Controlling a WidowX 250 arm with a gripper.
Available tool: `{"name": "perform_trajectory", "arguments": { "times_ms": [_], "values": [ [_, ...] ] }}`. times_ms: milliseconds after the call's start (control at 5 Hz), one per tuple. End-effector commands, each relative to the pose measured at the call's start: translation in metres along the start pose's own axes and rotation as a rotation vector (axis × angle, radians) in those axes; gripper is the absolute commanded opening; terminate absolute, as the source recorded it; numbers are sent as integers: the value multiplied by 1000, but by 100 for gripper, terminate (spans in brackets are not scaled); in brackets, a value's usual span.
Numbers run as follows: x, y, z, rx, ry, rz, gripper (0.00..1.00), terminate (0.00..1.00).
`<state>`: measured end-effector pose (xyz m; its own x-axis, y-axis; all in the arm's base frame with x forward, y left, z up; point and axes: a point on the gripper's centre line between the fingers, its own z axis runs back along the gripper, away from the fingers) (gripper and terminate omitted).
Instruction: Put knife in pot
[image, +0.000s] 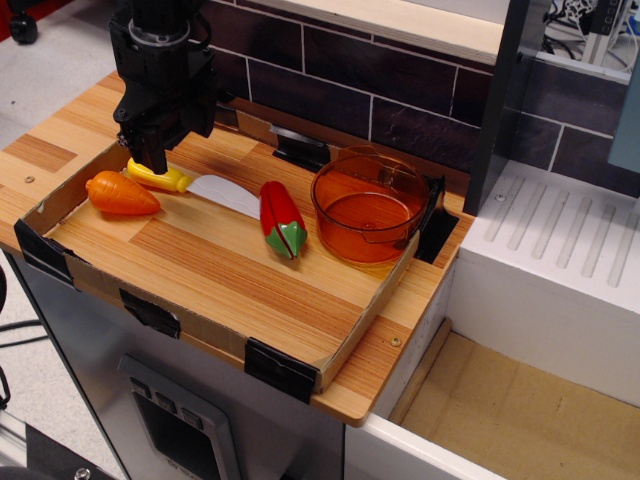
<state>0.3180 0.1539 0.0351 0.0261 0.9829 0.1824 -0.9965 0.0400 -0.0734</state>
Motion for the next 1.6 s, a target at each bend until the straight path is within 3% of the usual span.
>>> {"name": "perform_trajectory", "arguments": {
  "times_ms": [0,1400],
  "values": [
    [9,-4,6,-38,-38,41,100,0],
    [6,-9,-21,9,-86,96,100,0]
  ]
}}
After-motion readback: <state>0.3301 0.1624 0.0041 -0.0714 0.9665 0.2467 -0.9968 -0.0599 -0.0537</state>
